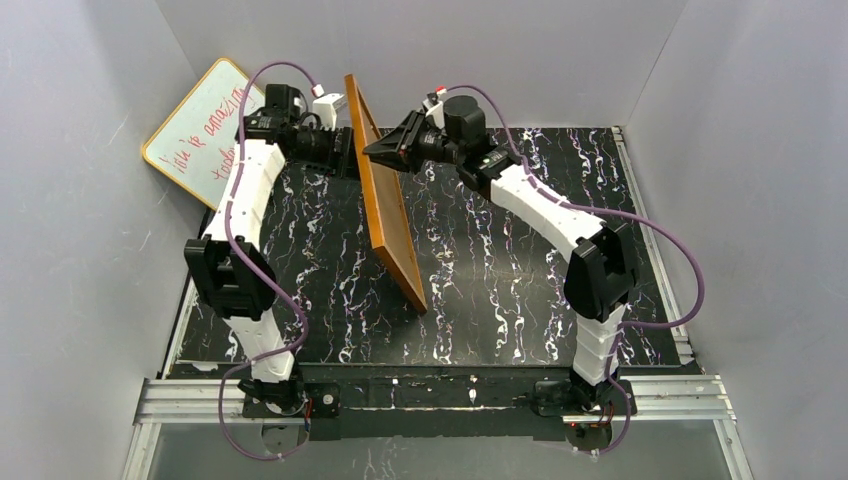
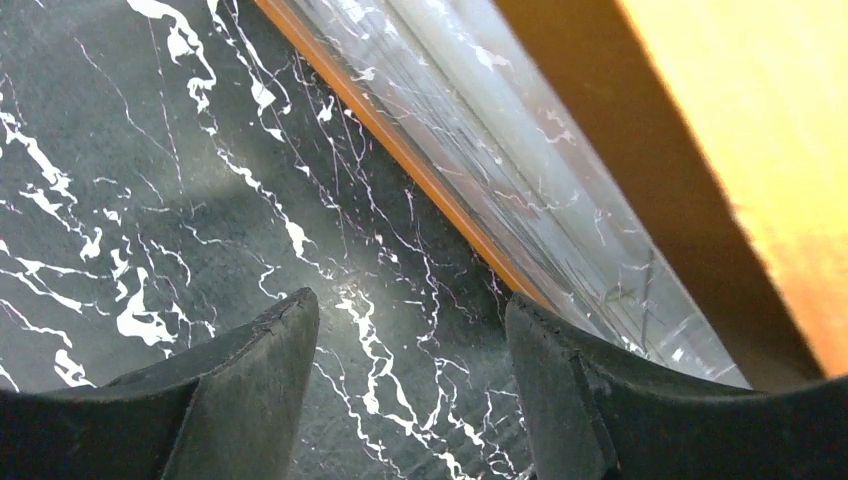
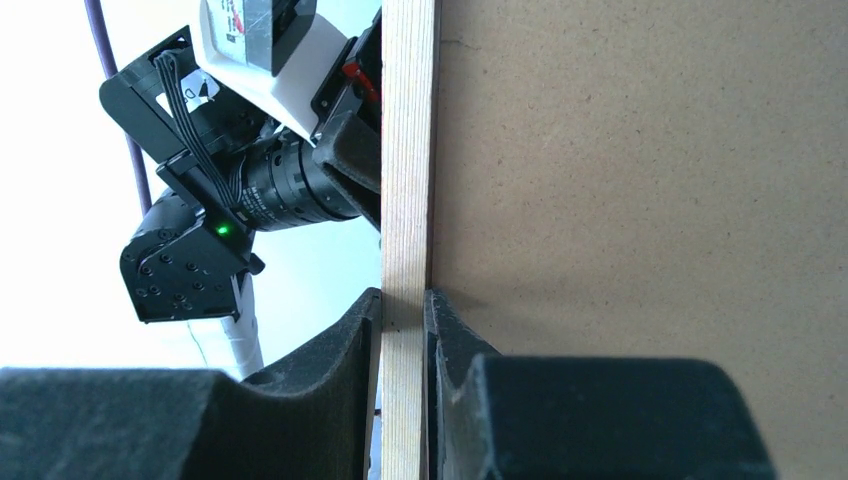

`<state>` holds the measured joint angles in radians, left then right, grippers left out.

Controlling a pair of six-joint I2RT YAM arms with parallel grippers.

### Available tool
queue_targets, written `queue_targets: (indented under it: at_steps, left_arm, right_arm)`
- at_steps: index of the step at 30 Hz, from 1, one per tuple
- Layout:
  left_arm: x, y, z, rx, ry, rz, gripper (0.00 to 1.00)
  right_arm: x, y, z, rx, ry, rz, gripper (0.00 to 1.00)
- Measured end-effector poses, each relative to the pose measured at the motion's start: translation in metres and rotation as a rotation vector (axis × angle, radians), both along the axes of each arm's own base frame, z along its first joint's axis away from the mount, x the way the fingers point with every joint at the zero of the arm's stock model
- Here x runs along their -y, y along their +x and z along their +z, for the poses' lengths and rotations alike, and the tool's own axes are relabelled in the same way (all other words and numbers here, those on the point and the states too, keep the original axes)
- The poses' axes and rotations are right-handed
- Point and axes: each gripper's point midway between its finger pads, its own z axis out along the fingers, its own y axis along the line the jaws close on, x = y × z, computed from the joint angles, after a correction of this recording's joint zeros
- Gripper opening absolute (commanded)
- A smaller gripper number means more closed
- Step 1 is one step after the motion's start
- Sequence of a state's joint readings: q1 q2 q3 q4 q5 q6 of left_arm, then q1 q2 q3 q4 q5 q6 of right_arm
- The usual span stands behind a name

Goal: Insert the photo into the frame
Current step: Turn over the photo frame at the center of the board.

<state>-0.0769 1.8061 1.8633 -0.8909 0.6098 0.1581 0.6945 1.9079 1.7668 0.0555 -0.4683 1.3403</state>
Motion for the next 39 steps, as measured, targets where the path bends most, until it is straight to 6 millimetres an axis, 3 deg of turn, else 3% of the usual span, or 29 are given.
queue_targets:
  at_steps: [11,21,25,26,27,28,30,34,39]
  left_arm:
    - [0.041,0.029,0.006,0.057,0.054,-0.027,0.66]
    - [0.076,0.033,0.006,0.079,0.088,-0.076,0.66]
    - [0.092,0.029,0.005,0.081,0.088,-0.113,0.66]
    - [0.096,0.026,0.004,0.078,0.09,-0.123,0.66]
    - [0.098,0.023,0.003,0.074,0.093,-0.132,0.66]
    - [0.099,0.022,0.003,0.072,0.098,-0.137,0.65]
    - [0.098,0.021,0.002,0.077,0.118,-0.137,0.65]
    - [0.081,0.018,-0.018,0.031,0.214,-0.104,0.66]
    - [0.049,0.031,-0.014,0.041,0.194,-0.028,0.67]
  right_arm:
    - [0.034,0.032,0.014,-0.01,-0.007,-0.06,0.26]
    - [0.058,0.051,0.092,0.127,0.084,-0.16,0.26]
    - [0.071,0.055,0.101,0.147,0.094,-0.189,0.26]
    - [0.074,0.055,0.102,0.149,0.095,-0.195,0.63]
    - [0.078,0.055,0.1,0.146,0.092,-0.201,0.82]
    - [0.082,0.054,0.096,0.23,0.05,-0.197,0.84]
    - [0.09,0.047,0.078,0.273,-0.064,-0.178,0.83]
    - [0.105,0.015,0.041,0.221,-0.223,-0.1,0.81]
    - [0.108,0.003,-0.001,0.15,-0.313,-0.044,0.82]
